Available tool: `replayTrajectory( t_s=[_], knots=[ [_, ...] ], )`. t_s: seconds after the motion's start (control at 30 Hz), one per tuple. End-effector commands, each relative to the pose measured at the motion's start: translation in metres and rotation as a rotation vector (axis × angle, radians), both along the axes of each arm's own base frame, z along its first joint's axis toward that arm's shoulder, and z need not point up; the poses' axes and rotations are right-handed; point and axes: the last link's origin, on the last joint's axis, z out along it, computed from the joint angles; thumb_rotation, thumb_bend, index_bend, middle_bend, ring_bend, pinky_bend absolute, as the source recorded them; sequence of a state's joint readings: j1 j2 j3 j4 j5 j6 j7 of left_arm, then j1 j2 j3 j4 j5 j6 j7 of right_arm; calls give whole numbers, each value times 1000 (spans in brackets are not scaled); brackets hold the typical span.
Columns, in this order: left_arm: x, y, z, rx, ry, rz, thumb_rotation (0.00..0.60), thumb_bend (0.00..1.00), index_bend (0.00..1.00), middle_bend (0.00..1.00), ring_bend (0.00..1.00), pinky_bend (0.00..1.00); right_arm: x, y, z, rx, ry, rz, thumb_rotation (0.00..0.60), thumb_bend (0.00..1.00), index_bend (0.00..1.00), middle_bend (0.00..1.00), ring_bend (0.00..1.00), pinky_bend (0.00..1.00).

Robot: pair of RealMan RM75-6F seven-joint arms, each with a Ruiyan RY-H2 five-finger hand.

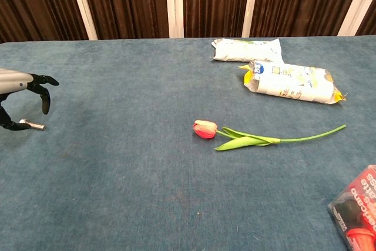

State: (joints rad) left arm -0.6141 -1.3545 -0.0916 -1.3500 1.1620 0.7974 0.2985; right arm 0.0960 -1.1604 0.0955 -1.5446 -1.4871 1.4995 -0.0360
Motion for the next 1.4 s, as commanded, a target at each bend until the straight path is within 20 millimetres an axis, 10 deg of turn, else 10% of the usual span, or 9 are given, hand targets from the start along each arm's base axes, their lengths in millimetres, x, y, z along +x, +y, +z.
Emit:
replayTrajectory(
  t_s=[0.03, 1.4],
  knots=[
    [0, 0, -3, -7, 10, -8, 600, 447, 427, 13, 44, 83, 0, 0, 0, -2, 0, -1, 600, 193, 103, 103, 104, 32],
    [-9, -3, -20, -16, 56, -72, 600, 488, 532, 61, 44, 84, -4, -3, -1, -4, -27, -19, 600, 192, 103, 103, 104, 32]
  ],
)
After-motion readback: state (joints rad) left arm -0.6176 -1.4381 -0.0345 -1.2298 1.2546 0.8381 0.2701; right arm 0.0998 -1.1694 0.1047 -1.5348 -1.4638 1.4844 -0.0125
